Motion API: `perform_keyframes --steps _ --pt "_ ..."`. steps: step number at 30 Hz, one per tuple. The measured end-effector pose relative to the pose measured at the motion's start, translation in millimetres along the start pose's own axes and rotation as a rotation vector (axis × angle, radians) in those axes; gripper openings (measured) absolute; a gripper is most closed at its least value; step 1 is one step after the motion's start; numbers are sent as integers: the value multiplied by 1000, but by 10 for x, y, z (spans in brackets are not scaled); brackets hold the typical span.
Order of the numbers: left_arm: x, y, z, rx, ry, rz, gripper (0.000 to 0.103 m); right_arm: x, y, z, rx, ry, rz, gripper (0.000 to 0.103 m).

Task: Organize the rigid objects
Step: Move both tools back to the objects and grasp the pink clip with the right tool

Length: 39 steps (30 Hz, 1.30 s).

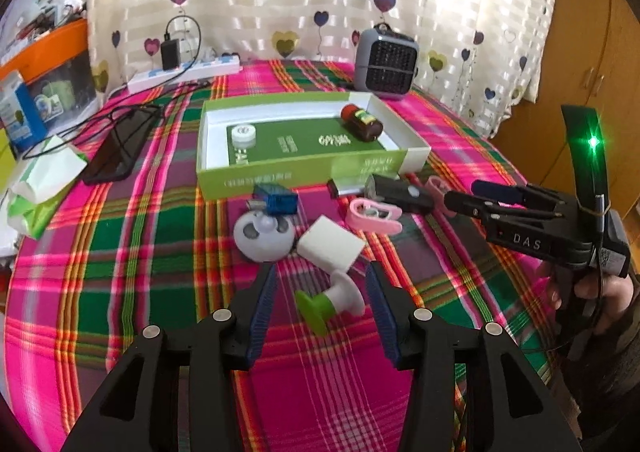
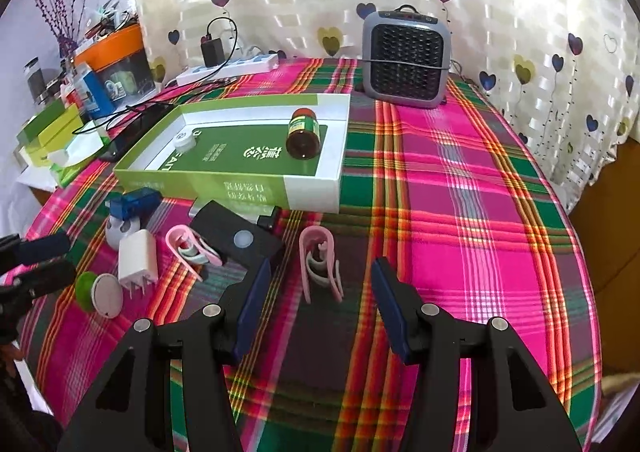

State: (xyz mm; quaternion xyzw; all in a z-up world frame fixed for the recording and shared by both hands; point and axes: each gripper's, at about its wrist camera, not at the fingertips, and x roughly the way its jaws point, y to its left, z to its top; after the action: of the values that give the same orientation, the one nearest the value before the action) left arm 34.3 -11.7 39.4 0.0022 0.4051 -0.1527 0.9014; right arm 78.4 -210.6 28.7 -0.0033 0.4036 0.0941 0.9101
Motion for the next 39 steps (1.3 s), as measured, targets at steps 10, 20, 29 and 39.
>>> perform_keyframes --steps 10,20,29,39 --pt "109 -68 -82 -22 48 40 45 139 31 -1 -35 50 -4 53" --pt "256 -44 -86 -67 76 59 45 195 16 16 -43 68 -25 53" --pt "293 83 -99 -85 82 83 45 261 -58 40 -37 95 -56 53" --pt "340 237 -70 -109 78 65 45 301 -82 79 -23 100 -56 53"
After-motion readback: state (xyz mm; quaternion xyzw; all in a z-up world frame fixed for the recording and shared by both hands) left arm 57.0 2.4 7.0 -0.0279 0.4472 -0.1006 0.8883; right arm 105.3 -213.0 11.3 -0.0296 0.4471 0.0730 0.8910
